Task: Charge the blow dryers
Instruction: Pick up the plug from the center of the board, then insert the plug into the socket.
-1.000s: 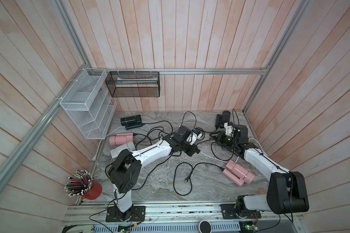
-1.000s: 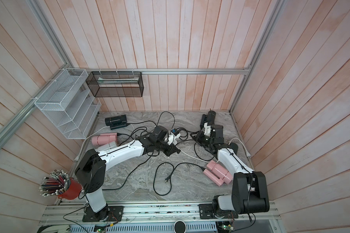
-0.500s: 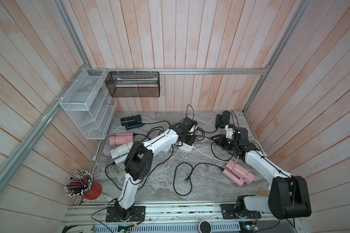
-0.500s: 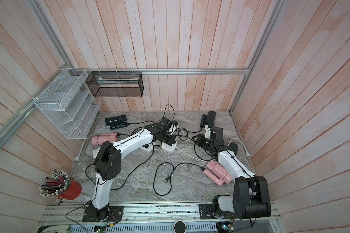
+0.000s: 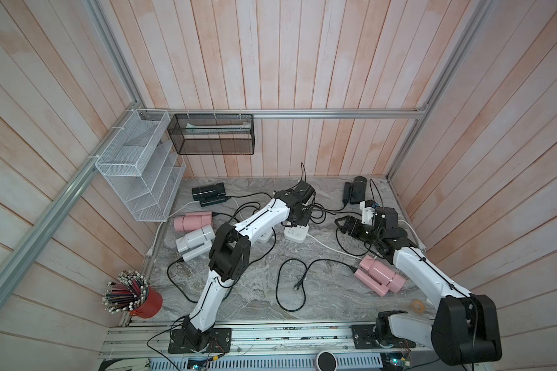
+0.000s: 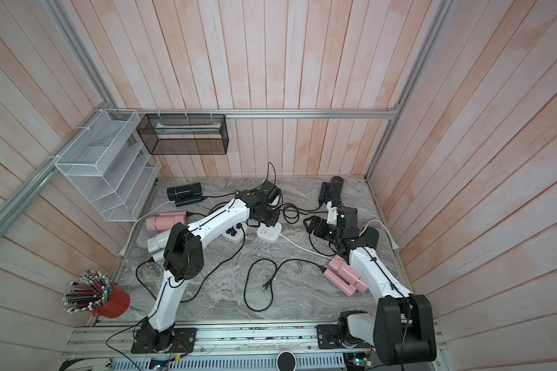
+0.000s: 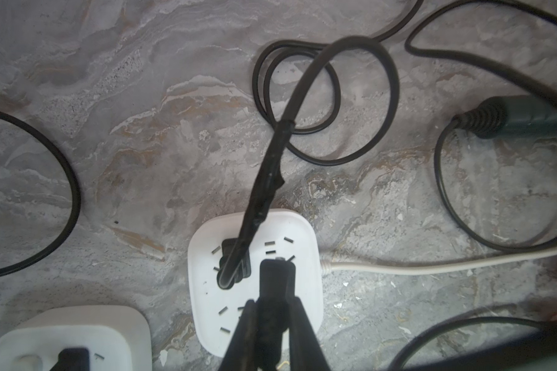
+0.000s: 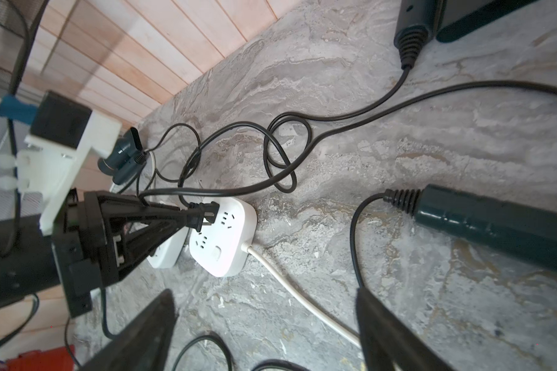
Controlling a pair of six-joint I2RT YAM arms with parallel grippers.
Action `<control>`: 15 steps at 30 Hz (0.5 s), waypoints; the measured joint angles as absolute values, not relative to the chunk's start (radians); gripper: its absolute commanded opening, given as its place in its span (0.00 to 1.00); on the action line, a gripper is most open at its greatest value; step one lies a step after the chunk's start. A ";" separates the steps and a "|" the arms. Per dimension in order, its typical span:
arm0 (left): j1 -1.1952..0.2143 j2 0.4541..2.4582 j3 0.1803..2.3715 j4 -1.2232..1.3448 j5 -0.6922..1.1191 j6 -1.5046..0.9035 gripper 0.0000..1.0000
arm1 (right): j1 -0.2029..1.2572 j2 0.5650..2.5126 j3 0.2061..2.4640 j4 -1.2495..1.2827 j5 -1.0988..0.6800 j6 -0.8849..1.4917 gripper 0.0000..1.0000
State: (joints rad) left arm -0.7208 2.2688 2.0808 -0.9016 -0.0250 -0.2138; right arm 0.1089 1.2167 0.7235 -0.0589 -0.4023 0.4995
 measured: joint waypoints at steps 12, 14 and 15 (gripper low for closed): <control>-0.721 2.342 2.163 -0.984 -0.043 -0.226 0.13 | 0.110 1.179 0.715 -0.061 -0.427 0.475 0.99; -0.721 2.343 2.164 -0.987 -0.043 -0.228 0.13 | 0.111 1.178 0.715 -0.061 -0.427 0.472 0.99; -0.721 2.343 2.165 -0.988 -0.044 -0.229 0.13 | 0.111 1.177 0.715 -0.061 -0.427 0.471 0.98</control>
